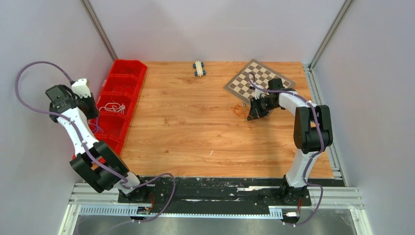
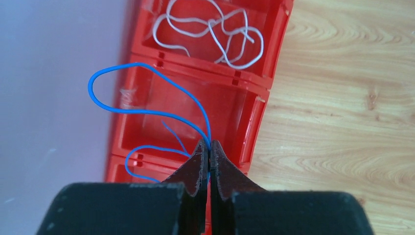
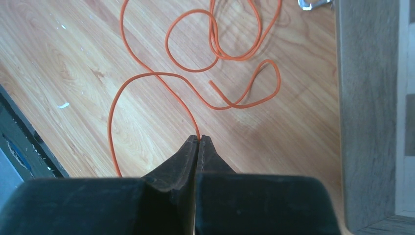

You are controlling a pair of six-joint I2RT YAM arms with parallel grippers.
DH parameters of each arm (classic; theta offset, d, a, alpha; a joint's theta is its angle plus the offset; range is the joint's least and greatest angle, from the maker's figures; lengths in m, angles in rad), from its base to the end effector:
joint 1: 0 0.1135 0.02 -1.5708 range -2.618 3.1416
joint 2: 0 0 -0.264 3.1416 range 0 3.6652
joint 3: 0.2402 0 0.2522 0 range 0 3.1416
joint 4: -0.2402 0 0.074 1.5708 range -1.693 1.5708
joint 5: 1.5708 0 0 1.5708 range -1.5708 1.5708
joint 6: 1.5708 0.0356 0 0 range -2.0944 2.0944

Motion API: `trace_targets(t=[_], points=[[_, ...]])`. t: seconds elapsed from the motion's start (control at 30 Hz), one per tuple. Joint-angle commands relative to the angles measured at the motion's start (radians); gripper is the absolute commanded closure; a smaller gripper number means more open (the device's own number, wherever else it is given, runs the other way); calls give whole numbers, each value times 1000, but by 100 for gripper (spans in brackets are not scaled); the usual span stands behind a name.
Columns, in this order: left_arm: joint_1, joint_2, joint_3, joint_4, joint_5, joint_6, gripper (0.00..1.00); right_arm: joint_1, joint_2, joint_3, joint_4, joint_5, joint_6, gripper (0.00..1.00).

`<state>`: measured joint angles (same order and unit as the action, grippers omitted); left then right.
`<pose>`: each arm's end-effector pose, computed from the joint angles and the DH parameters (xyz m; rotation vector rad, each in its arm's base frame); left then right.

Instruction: Untangle the cables

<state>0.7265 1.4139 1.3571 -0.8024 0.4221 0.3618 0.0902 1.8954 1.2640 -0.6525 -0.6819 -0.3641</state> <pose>0.2311 0.1859 0.3396 -0.2397 2.3212 0.0211 0.3626 0.0553 0.1701 -0.7257 2.5395 0.8751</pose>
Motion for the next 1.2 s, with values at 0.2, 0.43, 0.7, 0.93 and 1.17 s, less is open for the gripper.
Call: trace_targets(t=[0.2, 0.43, 0.7, 0.93, 1.17], points=[[-22, 25, -111, 187, 9, 12, 83, 10, -55, 95, -1, -147, -75, 100], [-42, 17, -17, 123, 62, 37, 28, 19, -119, 133, -1, -197, -97, 100], [-153, -69, 103, 34, 239, 68, 15, 85, -189, 185, -7, -281, -111, 100], [-559, -238, -131, 205, 397, 28, 4, 195, -262, 265, -7, -348, -102, 100], [-897, -236, -281, 480, 466, -127, 0, 302, -305, 359, 20, -362, -39, 100]])
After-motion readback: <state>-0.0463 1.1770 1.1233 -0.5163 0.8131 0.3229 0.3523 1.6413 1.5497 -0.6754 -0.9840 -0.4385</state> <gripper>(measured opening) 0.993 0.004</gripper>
